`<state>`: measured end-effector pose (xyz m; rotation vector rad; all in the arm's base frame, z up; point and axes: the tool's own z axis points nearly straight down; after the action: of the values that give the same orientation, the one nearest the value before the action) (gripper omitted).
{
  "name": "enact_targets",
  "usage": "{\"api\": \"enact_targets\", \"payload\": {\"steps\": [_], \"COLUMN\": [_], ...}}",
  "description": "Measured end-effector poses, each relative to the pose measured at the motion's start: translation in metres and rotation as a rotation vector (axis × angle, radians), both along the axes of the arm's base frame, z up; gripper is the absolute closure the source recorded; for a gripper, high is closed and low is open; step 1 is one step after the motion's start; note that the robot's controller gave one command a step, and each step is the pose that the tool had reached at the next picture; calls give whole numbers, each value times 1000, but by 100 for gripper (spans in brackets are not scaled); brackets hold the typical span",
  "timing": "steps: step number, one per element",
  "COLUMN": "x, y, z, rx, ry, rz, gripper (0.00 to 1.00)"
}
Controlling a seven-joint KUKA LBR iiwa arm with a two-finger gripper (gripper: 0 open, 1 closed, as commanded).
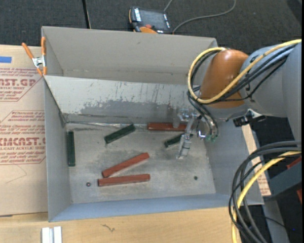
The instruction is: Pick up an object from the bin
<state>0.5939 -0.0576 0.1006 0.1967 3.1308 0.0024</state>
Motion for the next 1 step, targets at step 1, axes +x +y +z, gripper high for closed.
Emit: {"api": "enact_targets", "payload": {"steps": [1], "x": [0], "y": [-11], "z": [6], "rx": [0], "ry": [2], "rz": [-248], "gripper": [0]}}
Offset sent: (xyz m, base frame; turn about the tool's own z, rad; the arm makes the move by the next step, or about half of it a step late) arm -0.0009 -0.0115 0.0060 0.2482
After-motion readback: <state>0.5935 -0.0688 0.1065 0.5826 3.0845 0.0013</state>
